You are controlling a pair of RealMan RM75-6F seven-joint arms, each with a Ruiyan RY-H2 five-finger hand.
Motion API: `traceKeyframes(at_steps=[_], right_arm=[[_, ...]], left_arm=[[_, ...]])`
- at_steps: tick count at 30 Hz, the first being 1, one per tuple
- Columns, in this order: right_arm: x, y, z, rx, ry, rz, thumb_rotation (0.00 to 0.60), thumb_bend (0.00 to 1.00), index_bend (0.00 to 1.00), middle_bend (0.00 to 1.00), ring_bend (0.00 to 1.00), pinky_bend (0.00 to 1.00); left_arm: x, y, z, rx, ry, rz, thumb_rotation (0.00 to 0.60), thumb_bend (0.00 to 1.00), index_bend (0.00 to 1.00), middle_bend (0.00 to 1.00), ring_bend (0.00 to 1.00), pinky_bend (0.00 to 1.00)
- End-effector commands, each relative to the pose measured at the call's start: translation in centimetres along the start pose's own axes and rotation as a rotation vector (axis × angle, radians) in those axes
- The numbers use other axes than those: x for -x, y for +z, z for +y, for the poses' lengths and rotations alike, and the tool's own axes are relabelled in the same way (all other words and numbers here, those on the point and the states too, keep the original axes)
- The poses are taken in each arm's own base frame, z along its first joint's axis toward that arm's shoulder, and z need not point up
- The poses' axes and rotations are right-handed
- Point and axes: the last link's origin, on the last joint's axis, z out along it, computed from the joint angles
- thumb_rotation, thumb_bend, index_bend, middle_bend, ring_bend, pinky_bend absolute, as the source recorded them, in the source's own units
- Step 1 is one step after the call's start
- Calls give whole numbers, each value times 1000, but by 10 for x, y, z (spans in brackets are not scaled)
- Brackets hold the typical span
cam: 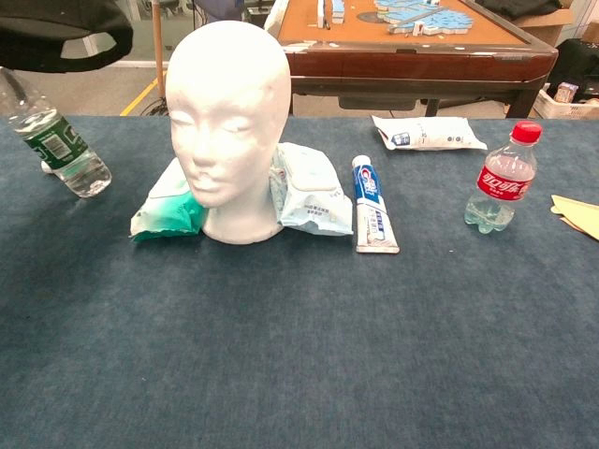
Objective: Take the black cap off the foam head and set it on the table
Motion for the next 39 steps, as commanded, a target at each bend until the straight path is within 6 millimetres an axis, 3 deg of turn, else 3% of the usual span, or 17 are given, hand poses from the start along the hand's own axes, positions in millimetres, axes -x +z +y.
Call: traceKeyframes(at_steps=[1, 14, 28, 33, 36, 39], right_arm=[[0, 0, 0, 0, 0, -1, 600, 362, 171, 258, 209, 335], [0, 0, 0, 0, -1, -1, 600, 361, 171, 258, 209, 335], [0, 0, 0, 0, 1, 1, 600, 362, 170, 258, 209, 335], [-1, -1, 0, -1, 1, 1, 600, 363, 170, 258, 209, 335], [-1, -1, 0, -2, 2, 2, 600, 362, 171, 258, 209, 335], [-1, -1, 0, -1, 2, 2, 600, 362, 170, 258, 209, 335]], left_arm=[[3, -9, -5, -16, 6, -20, 600, 505, 678, 753, 534, 609], [9, -41, 0, 13, -22, -45, 600, 505, 678, 756, 536, 611], [5, -87, 42, 119, -104, -83, 600, 504, 667, 751, 536, 611], [1, -101, 52, 124, -118, -125, 600, 503, 618, 724, 522, 611], [-3, -108, 54, 119, -117, -158, 600, 433, 558, 706, 507, 611], [-7, -115, 56, 108, -110, -207, 600, 288, 440, 684, 491, 611]])
